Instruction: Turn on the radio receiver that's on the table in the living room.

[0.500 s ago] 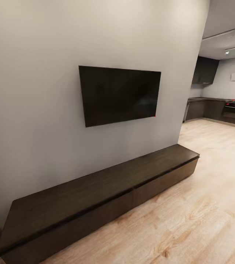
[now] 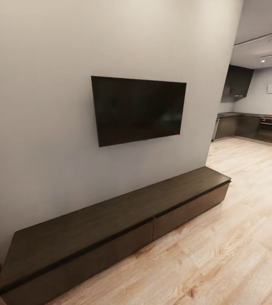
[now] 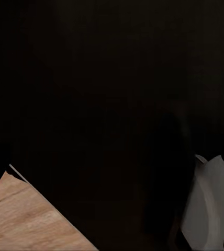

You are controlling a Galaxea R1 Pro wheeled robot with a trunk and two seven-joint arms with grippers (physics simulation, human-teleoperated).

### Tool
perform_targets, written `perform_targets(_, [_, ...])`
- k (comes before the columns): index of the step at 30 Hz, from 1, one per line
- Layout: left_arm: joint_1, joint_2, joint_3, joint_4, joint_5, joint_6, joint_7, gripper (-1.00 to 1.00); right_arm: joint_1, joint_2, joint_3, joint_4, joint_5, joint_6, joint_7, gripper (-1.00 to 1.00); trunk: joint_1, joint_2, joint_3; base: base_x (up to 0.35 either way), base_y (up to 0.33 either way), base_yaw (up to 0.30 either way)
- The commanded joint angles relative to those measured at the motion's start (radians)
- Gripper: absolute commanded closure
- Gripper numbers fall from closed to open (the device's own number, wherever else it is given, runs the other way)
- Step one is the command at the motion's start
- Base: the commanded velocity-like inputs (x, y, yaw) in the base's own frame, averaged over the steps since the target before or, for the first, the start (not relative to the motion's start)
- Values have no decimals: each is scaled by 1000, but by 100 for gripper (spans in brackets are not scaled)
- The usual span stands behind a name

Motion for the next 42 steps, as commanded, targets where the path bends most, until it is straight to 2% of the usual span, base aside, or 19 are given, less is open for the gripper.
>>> perform_targets(1, [0, 0, 0, 0, 0, 0, 0, -100, 0, 0, 0, 0, 0, 0, 0, -100, 0, 0, 0, 0, 0, 0])
perform_targets(4, [0, -7, 0, 0, 1, -2, -2, -100, 0, 0, 4, -6, 1, -14, -1, -100, 0, 0, 0, 0, 0, 0])
perform_targets(7, [0, -22, -3, -5, 0, -19, -1, -100, 0, -16, 8, -23, 7, -31, -1, -100, 0, 0, 0, 0, 0, 0])
perform_targets(15, [0, -32, -6, -50, -3, -64, -8, -100, -9, -61, 6, -68, 46, -76, 9, -100, 0, 0, 0, 0, 0, 0])
perform_targets(16, [0, -34, -6, -258, -4, -144, -7, -100, -9, -173, 5, -409, 46, -85, 10, -100, 0, 0, 0, 0, 0, 0])
perform_targets(18, [0, -35, -7, -317, -7, -145, -5, -100, -11, -195, 4, -443, 47, -85, 10, -100, 0, 0, 0, 0, 0, 0])
perform_targets(22, [0, -31, -8, -432, -10, -132, -2, -100, -12, -208, 1, -463, 47, -87, 8, -100, 0, 0, 0, 0, 0, -90])
perform_targets(27, [0, -31, -7, -574, -9, -16, -3, -100, -12, -218, -3, -470, 46, -88, 4, -100, 0, 0, 0, 0, 0, -240])
perform_targets(31, [0, -34, -7, -641, -8, 8, -3, -100, -12, -237, -3, -471, 45, -89, 3, -100, 0, 0, 0, 0, 0, -274])
perform_targets(34, [0, -28, -6, -667, -11, 9, 0, -100, -12, -244, -3, -471, 45, -89, 3, -100, 0, 0, 0, 0, 0, -278])
perform_targets(37, [0, -14, -4, -670, -13, -16, 1, -100, -12, -246, -3, -471, 46, -88, 4, -100, 0, 0, 0, 0, 0, -279])
perform_targets(42, [0, -12, -6, -666, -13, -38, 1, -100, -12, -246, -3, -470, 45, -87, 3, -100, 0, 0, 0, 0, 0, -279])
